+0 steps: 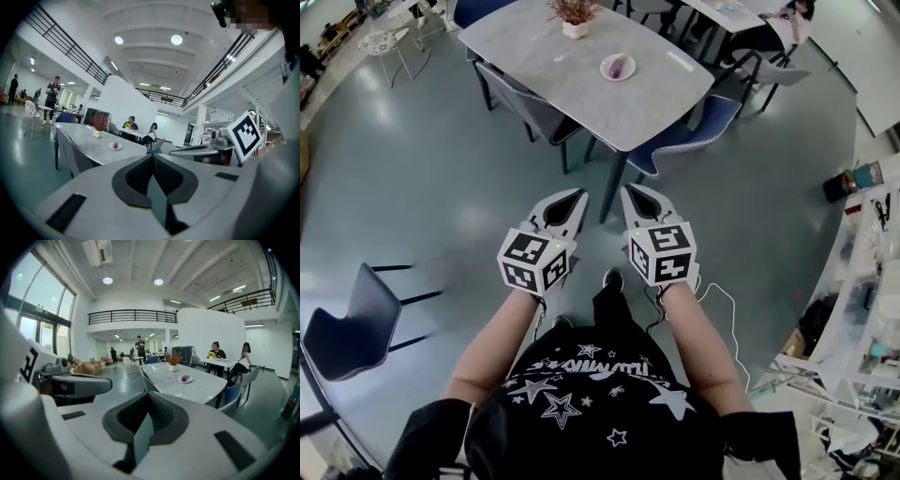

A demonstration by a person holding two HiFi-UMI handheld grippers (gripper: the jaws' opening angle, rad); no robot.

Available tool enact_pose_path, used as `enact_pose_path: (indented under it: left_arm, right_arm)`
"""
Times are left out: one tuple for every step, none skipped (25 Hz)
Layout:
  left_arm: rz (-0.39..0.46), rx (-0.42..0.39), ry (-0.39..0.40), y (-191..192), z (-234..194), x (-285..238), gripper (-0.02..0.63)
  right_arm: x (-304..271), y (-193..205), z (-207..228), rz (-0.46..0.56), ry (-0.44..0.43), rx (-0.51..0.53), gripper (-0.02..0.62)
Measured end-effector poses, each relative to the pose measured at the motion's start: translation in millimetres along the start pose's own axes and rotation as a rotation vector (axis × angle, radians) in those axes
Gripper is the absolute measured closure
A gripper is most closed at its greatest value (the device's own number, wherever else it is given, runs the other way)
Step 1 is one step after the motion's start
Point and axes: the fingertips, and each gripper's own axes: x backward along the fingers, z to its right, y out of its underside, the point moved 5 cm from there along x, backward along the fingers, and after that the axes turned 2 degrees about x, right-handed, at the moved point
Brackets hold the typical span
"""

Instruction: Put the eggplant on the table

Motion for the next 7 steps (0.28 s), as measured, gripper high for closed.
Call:
enact_pose_path:
  left_arm:
    - [0.005, 0.004, 0.004, 0, 0, 2, 0.598]
    - [0.009, 0.007, 0.008, -1, 1, 4, 0.598]
    - [0.012, 0.009, 0.012, -2, 1, 6, 0.598]
    - [0.014, 0.008, 0.016, -3, 1, 9, 0.598]
    - [0.015, 0.006, 0.018, -3, 1, 12, 0.598]
    - [0.016, 0.004, 0.02, -3, 0, 15, 0.598]
    - [0.017, 0.003, 0.022, -3, -1, 18, 0.598]
  right_arm:
    - [3, -1, -1, 0.003, 0.009, 0.006, 0.589]
    - [6, -2, -2, 0.004, 0.017, 0.008, 0.589]
    - [8, -3, -3, 0.005, 0.024, 0.007, 0.589]
    - [10, -3, -4, 0.004, 0.03, 0.004, 0.589]
    - [11, -2, -6, 0.003, 0.035, 0.002, 0.589]
    - [12, -1, -9, 0.001, 0.04, -0.001, 0.589]
    - [13, 0, -11, -0.001, 0.044, -0.003, 0.589]
